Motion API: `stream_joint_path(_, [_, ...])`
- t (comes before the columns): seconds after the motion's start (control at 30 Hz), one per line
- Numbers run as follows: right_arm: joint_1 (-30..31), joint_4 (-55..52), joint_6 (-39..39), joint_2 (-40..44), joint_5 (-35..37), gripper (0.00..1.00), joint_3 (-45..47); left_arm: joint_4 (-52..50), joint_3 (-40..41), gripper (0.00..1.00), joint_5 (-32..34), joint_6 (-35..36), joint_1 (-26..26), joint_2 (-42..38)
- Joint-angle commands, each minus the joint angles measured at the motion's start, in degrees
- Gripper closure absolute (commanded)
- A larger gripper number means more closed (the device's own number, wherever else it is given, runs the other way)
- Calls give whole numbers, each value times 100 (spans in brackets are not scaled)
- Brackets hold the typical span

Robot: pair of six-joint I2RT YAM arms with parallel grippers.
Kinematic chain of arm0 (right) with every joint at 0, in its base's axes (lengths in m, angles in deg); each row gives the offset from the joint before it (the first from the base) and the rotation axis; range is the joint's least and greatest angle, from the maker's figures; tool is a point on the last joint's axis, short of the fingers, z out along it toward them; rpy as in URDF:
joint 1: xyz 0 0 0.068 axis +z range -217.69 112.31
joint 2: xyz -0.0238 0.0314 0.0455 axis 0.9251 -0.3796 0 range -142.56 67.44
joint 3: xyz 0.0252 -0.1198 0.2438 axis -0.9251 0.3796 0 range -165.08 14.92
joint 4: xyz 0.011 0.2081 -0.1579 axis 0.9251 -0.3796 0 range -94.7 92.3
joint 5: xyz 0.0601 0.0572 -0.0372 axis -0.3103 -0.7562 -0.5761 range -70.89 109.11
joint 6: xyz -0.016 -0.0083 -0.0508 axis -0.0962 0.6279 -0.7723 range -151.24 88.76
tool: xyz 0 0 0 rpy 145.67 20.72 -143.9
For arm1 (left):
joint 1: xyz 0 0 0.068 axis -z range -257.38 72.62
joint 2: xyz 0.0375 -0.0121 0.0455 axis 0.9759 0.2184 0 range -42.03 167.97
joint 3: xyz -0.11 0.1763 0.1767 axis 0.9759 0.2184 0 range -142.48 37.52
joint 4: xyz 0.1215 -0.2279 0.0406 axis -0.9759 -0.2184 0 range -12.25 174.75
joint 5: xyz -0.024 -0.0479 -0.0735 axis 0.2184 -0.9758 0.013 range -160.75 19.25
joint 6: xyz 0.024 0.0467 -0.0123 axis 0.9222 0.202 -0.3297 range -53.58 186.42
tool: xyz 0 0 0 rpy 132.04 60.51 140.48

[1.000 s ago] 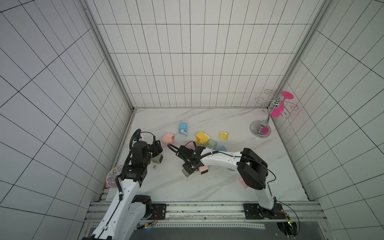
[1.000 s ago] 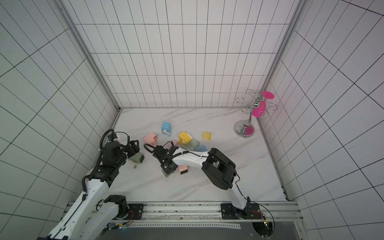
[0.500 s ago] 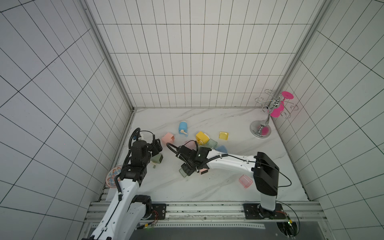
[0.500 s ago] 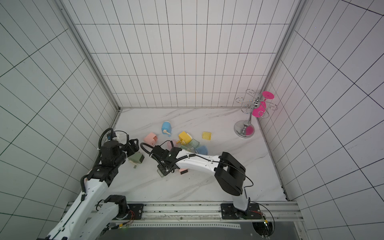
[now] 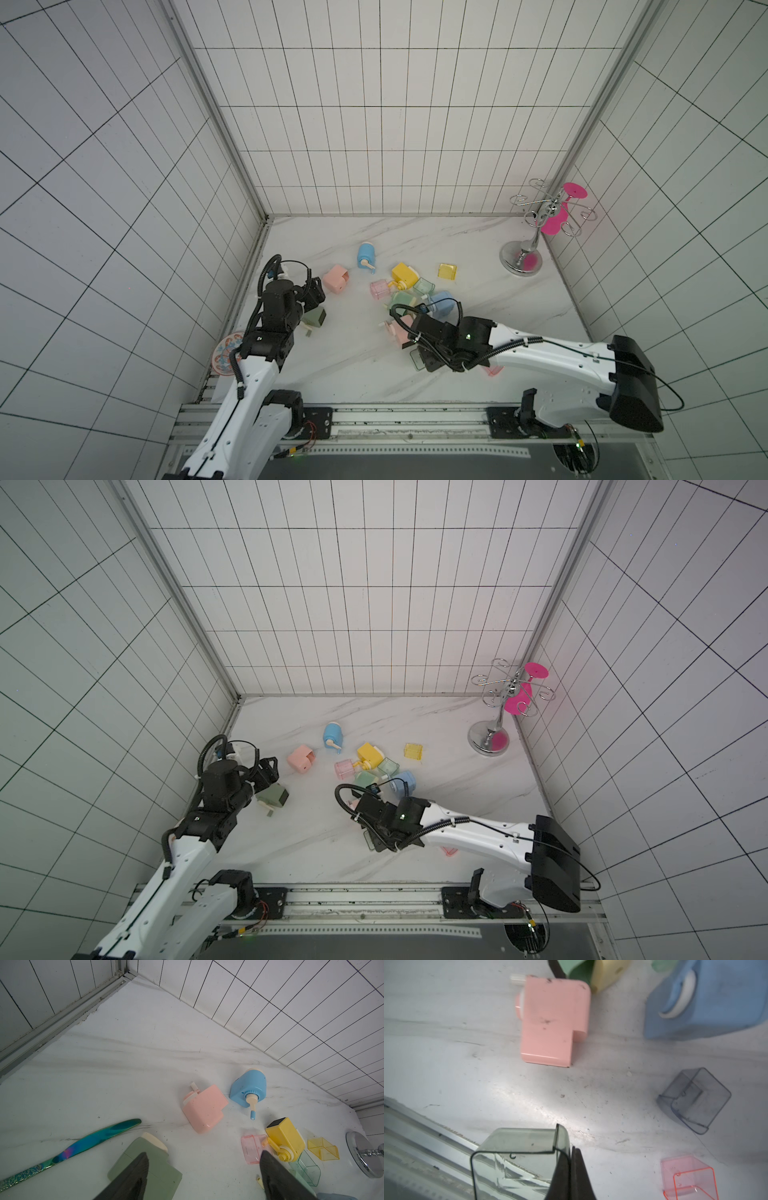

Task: Put the tray back into the pencil sharpener
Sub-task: Place the container at the center of the board.

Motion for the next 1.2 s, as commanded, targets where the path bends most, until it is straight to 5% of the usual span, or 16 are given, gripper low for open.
stream_joint_path(0.0, [-208, -175, 947, 128, 299, 100, 512, 144, -84, 15, -8, 47, -34, -19])
stream_joint_path(0.53, [-652, 1012, 1082, -415, -9, 100, 1343, 98, -152, 15, -45, 161, -32, 371])
stream_joint_path(0.73, [-674, 1021, 1021, -339, -25, 88, 1374, 61, -216, 14, 58, 256, -32, 577])
stream_joint_path(1.03, [-673, 604, 1028, 653, 165, 68, 1295, -48, -370, 14, 153, 438, -33, 908])
stream_joint_path(1.17, [-667, 676, 925, 1575, 523, 68, 1479, -66, -407, 12, 264, 425, -27, 1193])
